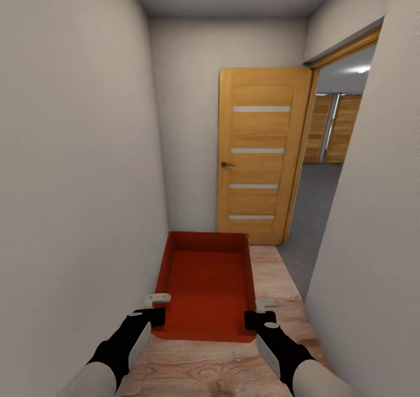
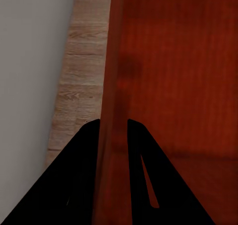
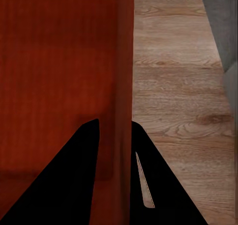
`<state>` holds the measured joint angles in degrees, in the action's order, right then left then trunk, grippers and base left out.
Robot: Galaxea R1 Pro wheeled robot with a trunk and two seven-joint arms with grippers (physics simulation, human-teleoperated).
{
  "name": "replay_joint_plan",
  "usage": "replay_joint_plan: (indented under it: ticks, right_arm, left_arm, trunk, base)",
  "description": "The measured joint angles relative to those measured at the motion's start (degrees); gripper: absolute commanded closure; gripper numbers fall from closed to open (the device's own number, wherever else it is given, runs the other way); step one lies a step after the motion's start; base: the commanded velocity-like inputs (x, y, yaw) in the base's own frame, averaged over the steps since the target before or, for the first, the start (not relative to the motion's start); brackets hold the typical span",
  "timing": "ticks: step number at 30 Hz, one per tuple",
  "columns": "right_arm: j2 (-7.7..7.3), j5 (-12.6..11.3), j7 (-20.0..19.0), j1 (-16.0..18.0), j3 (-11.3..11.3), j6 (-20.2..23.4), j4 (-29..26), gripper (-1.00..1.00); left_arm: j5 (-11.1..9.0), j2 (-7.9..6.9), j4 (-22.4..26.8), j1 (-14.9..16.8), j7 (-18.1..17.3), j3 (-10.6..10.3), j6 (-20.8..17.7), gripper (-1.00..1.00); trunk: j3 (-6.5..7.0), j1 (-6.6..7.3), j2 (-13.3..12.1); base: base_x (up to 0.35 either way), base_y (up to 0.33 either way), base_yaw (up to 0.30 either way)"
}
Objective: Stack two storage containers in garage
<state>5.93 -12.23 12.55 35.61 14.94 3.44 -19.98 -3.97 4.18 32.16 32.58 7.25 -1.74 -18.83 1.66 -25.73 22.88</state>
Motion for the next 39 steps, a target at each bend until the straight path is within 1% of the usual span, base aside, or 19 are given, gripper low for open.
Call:
replay_joint_plan:
  ticks: [3, 7, 21, 39]
  right_arm:
    - [-0.02, 0.01, -0.05, 0.0, -0.02, -0.01, 0.0, 1.0]
    - [-0.14, -0.11, -0.2, 0.0, 0.01, -0.17, 0.0, 1.0]
    - [-0.29, -0.45, -0.19, 0.01, 0.35, -0.16, 0.0, 1.0]
    - [-0.06, 0.04, -0.11, 0.01, 0.01, 0.17, 0.03, 1.0]
  left_arm:
    - [0.07, 0.04, 0.03, -0.01, 0.02, 0.04, -0.01, 1.0]
    - [0.37, 0.18, 0.17, 0.0, 0.06, 0.16, -0.04, 1.0]
    - [0.49, 0.33, 0.17, 0.0, 0.17, 0.23, -0.05, 1.0]
    - [0.08, 0.1, -0.14, -0.01, 0.05, 0.15, -0.03, 1.0]
  trunk:
    - [0.0, 0.0, 0.0]
    - [0.0, -0.03, -0.01]
    - [0.0, -0.02, 0.0]
    - [0.0, 0.0, 0.0]
  base:
    - [0.297, 0.0, -0.261]
    - [0.092, 0.0, -0.191]
    - [0.022, 0.0, -0.011]
    - [0.306, 0.0, 0.0]
